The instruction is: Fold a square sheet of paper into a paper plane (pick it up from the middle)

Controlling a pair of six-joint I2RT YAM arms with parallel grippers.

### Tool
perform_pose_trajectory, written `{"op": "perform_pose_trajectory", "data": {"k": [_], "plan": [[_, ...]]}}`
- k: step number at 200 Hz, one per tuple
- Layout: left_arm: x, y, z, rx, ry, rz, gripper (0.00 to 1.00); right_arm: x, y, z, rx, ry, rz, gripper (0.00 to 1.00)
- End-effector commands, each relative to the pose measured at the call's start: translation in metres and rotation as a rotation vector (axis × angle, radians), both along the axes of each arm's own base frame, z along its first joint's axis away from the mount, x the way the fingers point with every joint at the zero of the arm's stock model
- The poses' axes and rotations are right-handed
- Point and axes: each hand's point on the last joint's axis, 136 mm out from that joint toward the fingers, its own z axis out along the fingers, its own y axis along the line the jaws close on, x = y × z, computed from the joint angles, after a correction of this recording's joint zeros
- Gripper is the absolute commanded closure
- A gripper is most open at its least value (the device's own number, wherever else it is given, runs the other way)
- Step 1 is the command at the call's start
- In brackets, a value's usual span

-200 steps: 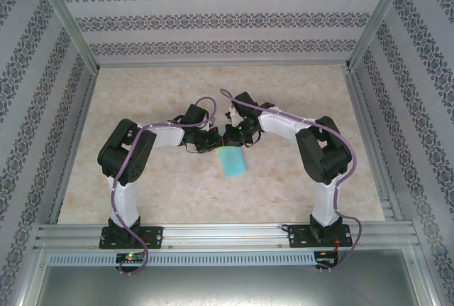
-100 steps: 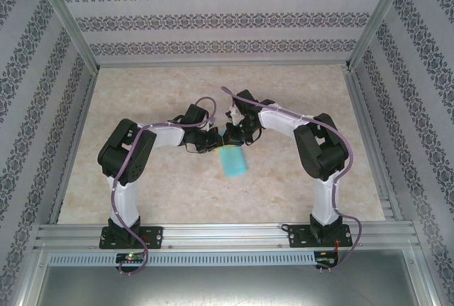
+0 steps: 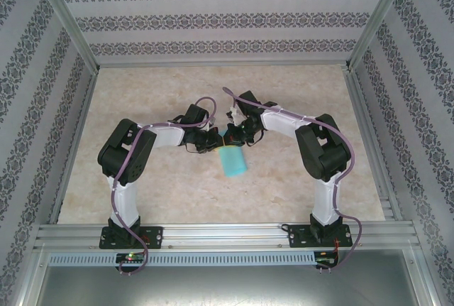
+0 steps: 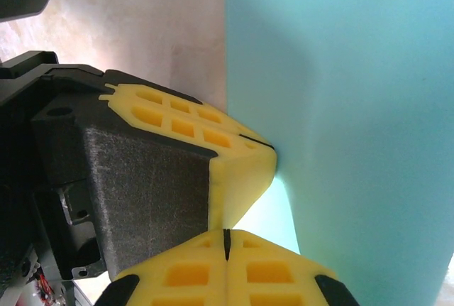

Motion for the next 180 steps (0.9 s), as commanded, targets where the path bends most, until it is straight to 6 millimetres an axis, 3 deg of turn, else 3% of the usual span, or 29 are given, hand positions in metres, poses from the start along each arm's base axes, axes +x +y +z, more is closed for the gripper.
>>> {"op": "perform_pose_trajectory", "data": {"k": [1, 59, 108, 180], "plan": [[-0.066, 0.052, -0.092, 0.31, 0.268, 0.04, 1.0, 0.013, -0.015, -0.007, -0.045, -0.066, -0.032, 1.0], [-0.067, 0.053, -0.092, 0.311, 0.269, 0.036, 1.0, 0.014, -0.008, 0.01, 0.021, -0.096, -0.031, 1.0], [-0.068, 0.053, -0.092, 0.311, 0.273, 0.037, 1.0, 0.013, 0.003, -0.009, 0.007, -0.032, -0.011, 1.0], [-0.077, 0.061, -0.098, 0.344, 0.3, 0.042, 1.0, 0.007, -0.023, -0.03, -0.015, 0.019, -0.024, 1.0]]}}
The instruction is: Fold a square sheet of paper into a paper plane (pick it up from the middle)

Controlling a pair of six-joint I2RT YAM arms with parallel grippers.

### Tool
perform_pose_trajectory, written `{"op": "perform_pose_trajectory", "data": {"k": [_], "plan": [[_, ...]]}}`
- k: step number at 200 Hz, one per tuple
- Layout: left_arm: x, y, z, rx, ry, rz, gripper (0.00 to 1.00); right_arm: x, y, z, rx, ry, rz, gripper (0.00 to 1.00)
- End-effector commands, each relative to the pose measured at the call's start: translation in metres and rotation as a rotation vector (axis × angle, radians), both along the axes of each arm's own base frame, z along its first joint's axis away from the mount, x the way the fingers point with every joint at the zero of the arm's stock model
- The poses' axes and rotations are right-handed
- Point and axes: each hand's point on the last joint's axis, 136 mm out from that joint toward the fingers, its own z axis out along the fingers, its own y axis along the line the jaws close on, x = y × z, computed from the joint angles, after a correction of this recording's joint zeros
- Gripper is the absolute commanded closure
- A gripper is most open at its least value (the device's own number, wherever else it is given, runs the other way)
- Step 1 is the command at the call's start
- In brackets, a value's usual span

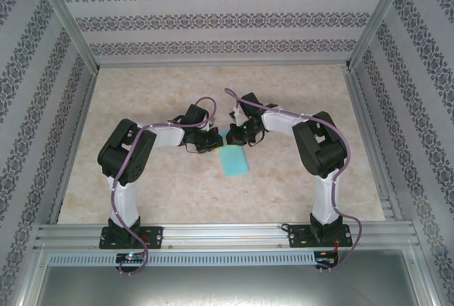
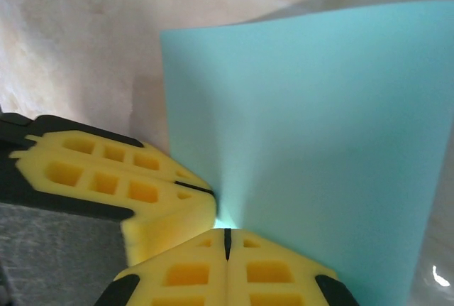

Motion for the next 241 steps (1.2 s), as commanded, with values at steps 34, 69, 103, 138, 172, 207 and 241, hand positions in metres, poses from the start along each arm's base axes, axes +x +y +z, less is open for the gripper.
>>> {"op": "perform_pose_trajectory", "data": {"k": [34, 69, 103, 138, 172, 207, 241], "plan": [[-0.081, 0.066, -0.099, 0.365, 0.309, 0.043, 1.0, -0.016, -0.031, -0.017, -0.026, 0.051, 0.002, 1.0], [-0.084, 0.071, -0.102, 0.384, 0.319, 0.044, 1.0, -0.027, -0.052, -0.026, -0.033, 0.07, -0.045, 1.0], [-0.081, 0.07, -0.1, 0.381, 0.298, 0.018, 1.0, -0.026, -0.07, -0.01, -0.009, 0.028, -0.102, 1.0], [-0.066, 0.062, -0.091, 0.37, 0.219, -0.079, 1.0, -0.012, -0.049, 0.031, 0.106, -0.06, -0.122, 1.0], [-0.054, 0.057, -0.082, 0.36, 0.169, -0.142, 1.0, -0.007, -0.011, 0.031, 0.143, -0.067, -0.095, 1.0], [-0.054, 0.053, -0.083, 0.348, 0.179, -0.156, 1.0, -0.01, 0.0, 0.008, 0.138, -0.013, -0.094, 1.0], [-0.056, 0.057, -0.085, 0.367, 0.196, -0.141, 1.0, -0.029, -0.012, -0.009, 0.105, 0.038, -0.097, 1.0]]}}
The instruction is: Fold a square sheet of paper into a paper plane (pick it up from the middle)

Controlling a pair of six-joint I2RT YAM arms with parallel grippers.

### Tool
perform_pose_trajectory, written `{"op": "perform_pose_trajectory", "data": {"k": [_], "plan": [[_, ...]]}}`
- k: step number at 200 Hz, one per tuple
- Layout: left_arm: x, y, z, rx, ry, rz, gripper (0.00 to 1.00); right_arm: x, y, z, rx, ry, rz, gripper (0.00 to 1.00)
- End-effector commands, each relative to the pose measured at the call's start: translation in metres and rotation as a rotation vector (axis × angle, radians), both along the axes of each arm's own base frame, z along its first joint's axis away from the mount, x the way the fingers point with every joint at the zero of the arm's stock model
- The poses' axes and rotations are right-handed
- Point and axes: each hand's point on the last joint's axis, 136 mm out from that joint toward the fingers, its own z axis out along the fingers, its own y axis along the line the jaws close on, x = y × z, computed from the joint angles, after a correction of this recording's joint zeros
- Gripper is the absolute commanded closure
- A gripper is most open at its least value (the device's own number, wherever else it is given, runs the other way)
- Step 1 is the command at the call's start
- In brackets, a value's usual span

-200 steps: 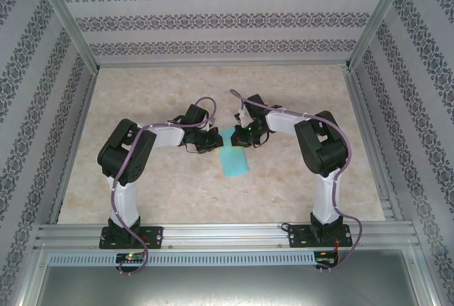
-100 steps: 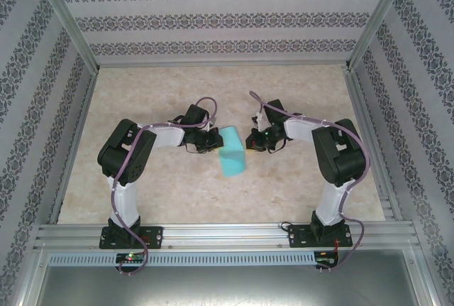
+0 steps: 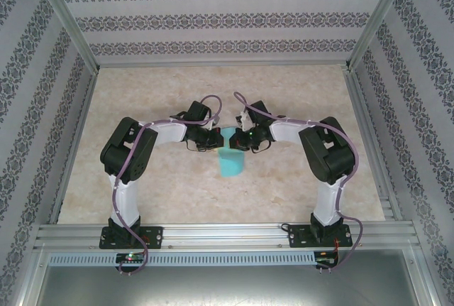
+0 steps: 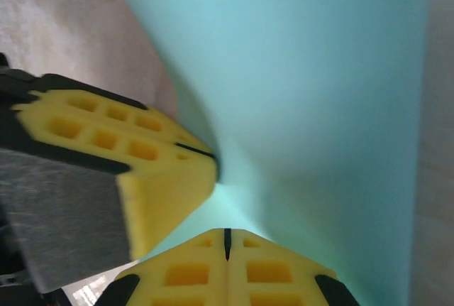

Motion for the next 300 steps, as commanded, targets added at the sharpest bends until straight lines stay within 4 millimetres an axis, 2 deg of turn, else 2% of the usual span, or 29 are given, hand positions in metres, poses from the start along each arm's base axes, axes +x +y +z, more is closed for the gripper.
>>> {"op": "perform_pose_trajectory", "data": {"k": [1, 40, 68, 84, 96, 131, 148, 178, 211, 246, 300], "plan": [[-0.059, 0.059, -0.088, 0.328, 0.238, 0.023, 1.0, -0.012, -0.007, -0.009, -0.004, 0.04, -0.008, 1.0], [-0.06, 0.063, -0.091, 0.353, 0.25, 0.039, 1.0, -0.043, -0.031, -0.021, -0.048, 0.088, -0.011, 1.0], [-0.061, 0.065, -0.092, 0.359, 0.25, 0.041, 1.0, -0.073, -0.046, -0.031, -0.071, 0.147, -0.016, 1.0], [-0.059, 0.065, -0.091, 0.357, 0.247, 0.039, 1.0, -0.086, -0.051, -0.03, -0.074, 0.162, -0.017, 1.0], [-0.059, 0.064, -0.09, 0.351, 0.242, 0.035, 1.0, -0.083, -0.053, -0.022, -0.069, 0.139, -0.026, 1.0], [-0.057, 0.062, -0.09, 0.342, 0.228, 0.021, 1.0, -0.046, -0.034, 0.027, 0.004, -0.013, -0.048, 1.0], [-0.055, 0.06, -0.089, 0.338, 0.217, 0.014, 1.0, -0.033, -0.022, 0.034, 0.022, -0.055, -0.049, 1.0], [-0.048, 0.058, -0.086, 0.331, 0.202, 0.012, 1.0, -0.029, -0.004, 0.017, 0.024, -0.029, -0.036, 1.0], [-0.047, 0.056, -0.085, 0.326, 0.198, 0.009, 1.0, -0.041, 0.006, -0.001, 0.01, 0.006, 0.003, 1.0], [-0.049, 0.059, -0.088, 0.338, 0.205, 0.014, 1.0, -0.061, -0.005, -0.019, -0.03, 0.05, 0.009, 1.0], [-0.05, 0.067, -0.094, 0.352, 0.219, 0.039, 1.0, -0.113, -0.033, -0.042, -0.071, 0.136, 0.026, 1.0]]}}
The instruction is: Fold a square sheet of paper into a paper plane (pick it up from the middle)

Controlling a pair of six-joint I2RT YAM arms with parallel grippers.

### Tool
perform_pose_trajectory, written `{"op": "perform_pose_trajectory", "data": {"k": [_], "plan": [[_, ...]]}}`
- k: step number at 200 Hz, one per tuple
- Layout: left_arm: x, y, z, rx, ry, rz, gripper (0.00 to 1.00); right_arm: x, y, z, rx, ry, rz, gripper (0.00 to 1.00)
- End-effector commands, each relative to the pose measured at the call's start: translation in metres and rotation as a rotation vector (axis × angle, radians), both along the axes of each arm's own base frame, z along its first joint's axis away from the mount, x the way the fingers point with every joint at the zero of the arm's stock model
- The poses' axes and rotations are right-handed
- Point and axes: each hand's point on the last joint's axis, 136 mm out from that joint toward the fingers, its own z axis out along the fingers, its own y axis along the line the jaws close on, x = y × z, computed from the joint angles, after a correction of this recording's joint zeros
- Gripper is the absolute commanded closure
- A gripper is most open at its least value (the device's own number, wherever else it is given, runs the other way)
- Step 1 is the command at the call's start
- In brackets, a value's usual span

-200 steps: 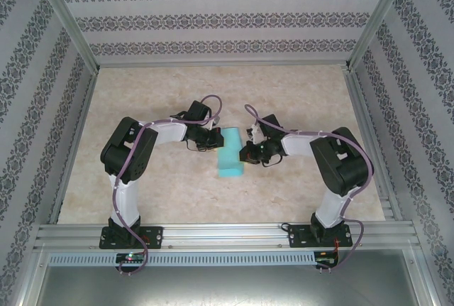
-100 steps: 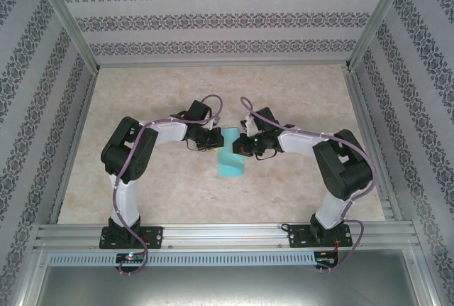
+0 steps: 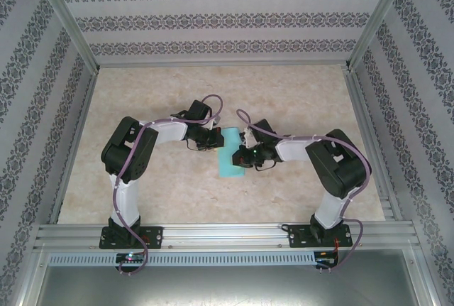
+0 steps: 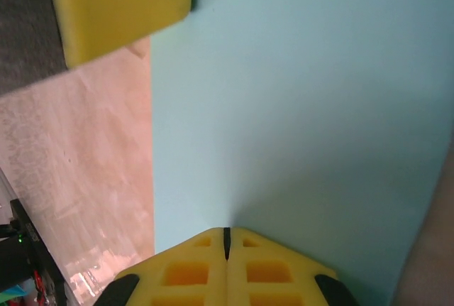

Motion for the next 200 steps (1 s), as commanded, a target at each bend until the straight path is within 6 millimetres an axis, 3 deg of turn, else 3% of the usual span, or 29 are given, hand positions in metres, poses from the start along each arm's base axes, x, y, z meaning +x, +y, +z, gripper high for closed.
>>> {"op": "perform_pose_trajectory", "data": {"k": [1, 42, 66, 102, 127, 173, 200], "plan": [[-0.05, 0.067, -0.093, 0.341, 0.211, 0.054, 1.0, -0.049, -0.026, -0.03, -0.091, 0.138, 0.017, 1.0], [-0.047, 0.068, -0.091, 0.336, 0.203, 0.059, 1.0, -0.079, -0.038, -0.035, -0.098, 0.176, 0.013, 1.0], [-0.043, 0.066, -0.088, 0.326, 0.188, 0.045, 1.0, -0.079, -0.042, -0.023, -0.098, 0.144, 0.014, 1.0], [-0.034, 0.056, -0.075, 0.282, 0.149, 0.003, 1.0, -0.034, -0.031, 0.029, -0.027, -0.025, -0.027, 1.0], [-0.032, 0.049, -0.07, 0.244, 0.143, -0.011, 1.0, 0.007, -0.027, 0.05, -0.011, -0.108, -0.075, 1.0], [-0.036, 0.048, -0.069, 0.234, 0.162, -0.012, 1.0, 0.071, -0.002, 0.045, 0.013, -0.131, -0.11, 1.0], [-0.039, 0.049, -0.071, 0.235, 0.177, -0.007, 1.0, 0.093, 0.009, 0.032, 0.04, -0.115, -0.139, 1.0]]}}
